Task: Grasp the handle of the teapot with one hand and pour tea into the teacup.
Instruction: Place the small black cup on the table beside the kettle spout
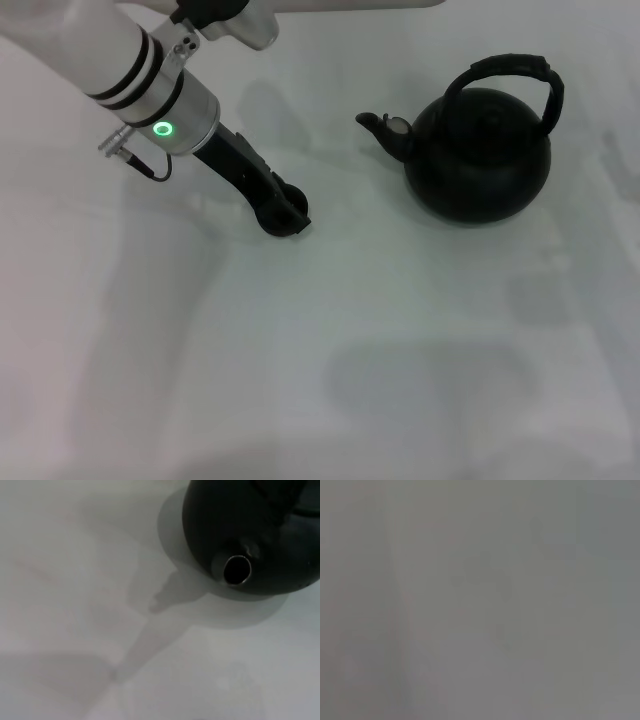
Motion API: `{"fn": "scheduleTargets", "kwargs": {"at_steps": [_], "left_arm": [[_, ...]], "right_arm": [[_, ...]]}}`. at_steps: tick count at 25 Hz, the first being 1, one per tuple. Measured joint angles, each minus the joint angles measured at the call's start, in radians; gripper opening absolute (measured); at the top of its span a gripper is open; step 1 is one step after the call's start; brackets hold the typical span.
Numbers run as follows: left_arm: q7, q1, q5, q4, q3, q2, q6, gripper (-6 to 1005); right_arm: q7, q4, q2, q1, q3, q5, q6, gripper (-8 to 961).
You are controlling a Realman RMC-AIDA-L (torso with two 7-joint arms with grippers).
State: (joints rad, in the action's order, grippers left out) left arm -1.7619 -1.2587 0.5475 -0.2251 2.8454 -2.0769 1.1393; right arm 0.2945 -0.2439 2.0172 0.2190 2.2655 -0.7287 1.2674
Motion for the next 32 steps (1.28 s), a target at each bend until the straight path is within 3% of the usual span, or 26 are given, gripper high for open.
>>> {"fn": "scheduleTargets", "kwargs": {"at_steps": [32], "left_arm": [[-0.014,-0.042,0.026,-0.007,0.001,0.004,-0.002,698]], "right_arm": [[0.000,0.007,0.000,0.002,-0.006,0.000,-0.002,840]]}}
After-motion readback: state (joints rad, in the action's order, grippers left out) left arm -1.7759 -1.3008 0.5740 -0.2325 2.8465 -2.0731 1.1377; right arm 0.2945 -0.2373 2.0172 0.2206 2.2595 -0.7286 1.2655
